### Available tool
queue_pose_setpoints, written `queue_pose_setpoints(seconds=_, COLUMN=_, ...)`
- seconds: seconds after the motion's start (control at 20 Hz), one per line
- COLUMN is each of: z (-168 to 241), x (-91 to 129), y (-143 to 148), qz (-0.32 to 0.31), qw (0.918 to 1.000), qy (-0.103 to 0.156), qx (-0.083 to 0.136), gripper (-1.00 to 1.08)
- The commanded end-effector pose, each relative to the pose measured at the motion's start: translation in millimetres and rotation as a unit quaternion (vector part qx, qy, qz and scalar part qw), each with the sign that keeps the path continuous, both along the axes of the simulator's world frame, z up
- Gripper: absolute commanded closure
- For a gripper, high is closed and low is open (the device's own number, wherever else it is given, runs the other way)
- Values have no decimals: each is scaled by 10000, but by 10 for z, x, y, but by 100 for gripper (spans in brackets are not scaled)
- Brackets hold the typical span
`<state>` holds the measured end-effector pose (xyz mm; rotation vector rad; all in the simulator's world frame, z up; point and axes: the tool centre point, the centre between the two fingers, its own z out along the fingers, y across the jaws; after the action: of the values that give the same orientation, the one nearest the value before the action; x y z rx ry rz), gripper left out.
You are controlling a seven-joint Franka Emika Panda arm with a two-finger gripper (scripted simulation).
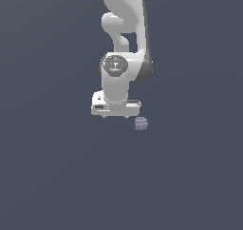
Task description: Pick up the object and move it to a goal position.
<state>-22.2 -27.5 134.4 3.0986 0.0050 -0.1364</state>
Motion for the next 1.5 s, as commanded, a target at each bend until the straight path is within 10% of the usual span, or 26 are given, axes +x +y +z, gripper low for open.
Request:
queue_pose_setpoints(seconds=0.0, z=-14, x=-14, y=-74, qz=-16, qw=10000, qy=33, qx=-31, gripper=-92)
queue_pose_setpoints(seconds=1.45, z=-443, x=-226, y=1311, qz=536, qw=9974, qy=-417, qx=220, gripper=-92)
